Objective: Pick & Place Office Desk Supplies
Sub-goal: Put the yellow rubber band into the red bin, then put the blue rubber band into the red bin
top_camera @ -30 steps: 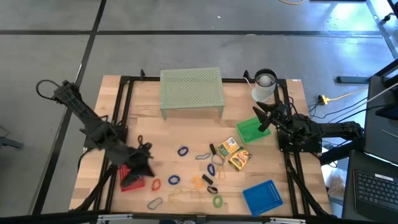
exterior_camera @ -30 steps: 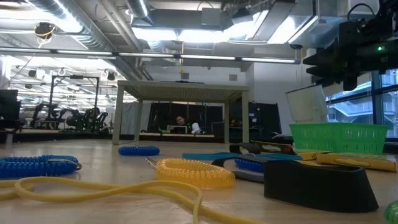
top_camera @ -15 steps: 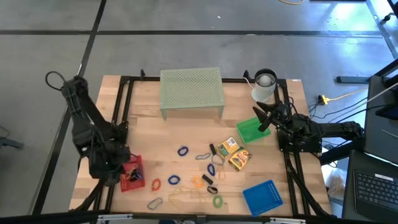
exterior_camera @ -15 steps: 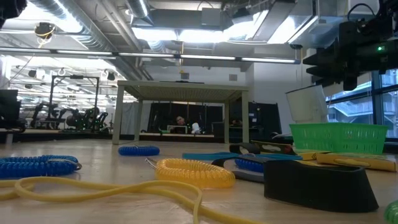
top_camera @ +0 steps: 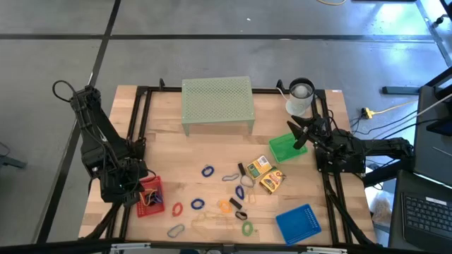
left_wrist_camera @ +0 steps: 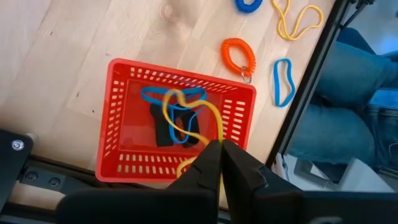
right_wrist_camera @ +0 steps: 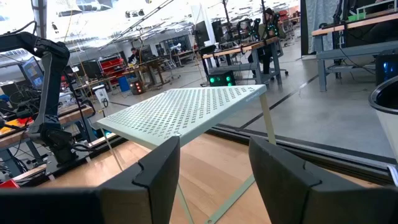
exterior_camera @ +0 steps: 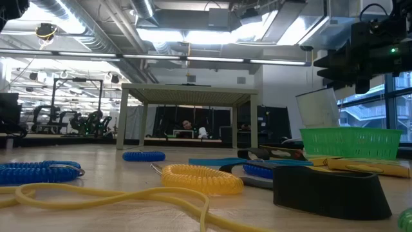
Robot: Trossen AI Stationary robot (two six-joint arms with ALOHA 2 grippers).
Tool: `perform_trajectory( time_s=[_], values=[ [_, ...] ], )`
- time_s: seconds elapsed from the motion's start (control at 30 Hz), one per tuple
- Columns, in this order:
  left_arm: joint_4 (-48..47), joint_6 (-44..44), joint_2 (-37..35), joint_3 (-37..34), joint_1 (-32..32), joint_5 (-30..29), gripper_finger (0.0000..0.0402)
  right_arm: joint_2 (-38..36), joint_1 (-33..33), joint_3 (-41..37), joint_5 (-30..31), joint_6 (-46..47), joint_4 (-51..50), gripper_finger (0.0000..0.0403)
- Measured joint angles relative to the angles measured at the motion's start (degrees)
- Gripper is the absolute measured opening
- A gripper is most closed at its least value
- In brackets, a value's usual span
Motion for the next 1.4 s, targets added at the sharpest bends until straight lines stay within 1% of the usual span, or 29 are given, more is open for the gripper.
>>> perform_trajectory(
  time_s=[0.13, 0.23, 0.4, 0.47, 0.57, 0.67, 0.8, 0.87, 0.93, 1.0, 1.13, 1.3, 1.4],
  values=[
    [-0.4, 0.0, 0.5, 0.0, 0.0, -1.1, 0.0028, 0.0, 0.0, 0.0, 0.0, 0.0, 0.0, 0.0194],
    [-0.6, 0.9, 1.6, 0.0, 0.0, -1.7, 0.0055, 0.0, 0.0, 0.0, 0.0, 0.0, 0.0, 0.0194],
    [-0.7, 1.9, 3.6, 0.0, 0.0, -1.0, 0.0100, 0.0, 0.0, 0.0, 0.0, 0.0, 0.0, 0.0194],
    [-0.7, 3.6, 4.1, 0.0, 0.1, -2.1, 0.0114, 0.0, 0.0, 0.0, 0.0, 0.0, 0.0, 0.0194],
    [-0.5, 7.9, 4.6, 0.0, 0.7, -7.2, 0.0127, 0.0, 0.0, 0.0, 0.0, 0.0, 0.0, 0.0194],
    [0.9, 13.0, 4.7, 0.0, 2.2, -15.1, 0.0134, 0.0, 0.0, 0.0, 0.0, 0.0, 0.0, 0.0194],
    [6.1, 19.3, 4.8, 0.0, 5.2, -25.1, 0.0134, 0.0, 0.0, 0.0, 0.0, 0.0, 0.0, 0.0194],
    [9.8, 22.4, 5.5, 0.0, 7.2, -27.6, 0.0134, 0.0, 0.0, 0.0, 0.0, 0.0, 0.0, 0.0194],
    [13.5, 26.9, 6.8, 0.0, 9.4, -27.5, 0.0135, 0.0, 0.0, 0.0, 0.0, 0.0, 0.0, 0.0194],
    [17.4, 32.0, 8.7, 0.0, 11.6, -26.0, 0.0138, 0.0, 0.0, 0.0, 0.0, 0.0, 0.0, 0.0194],
    [24.0, 41.4, 13.9, 0.0, 16.1, -24.5, 0.0145, 0.0, 0.0, 0.0, 0.0, 0.0, 0.0, 0.0194],
    [29.9, 50.5, 20.4, 0.0, 21.9, -23.9, 0.0150, 0.0, 0.0, 0.0, 0.0, 0.0, 0.0, 0.0194],
    [33.6, 54.5, 24.0, 0.0, 25.3, -23.6, 0.0149, 0.0, 0.0, 0.0, 0.0, 0.0, 0.0, 0.0194]
  ],
)
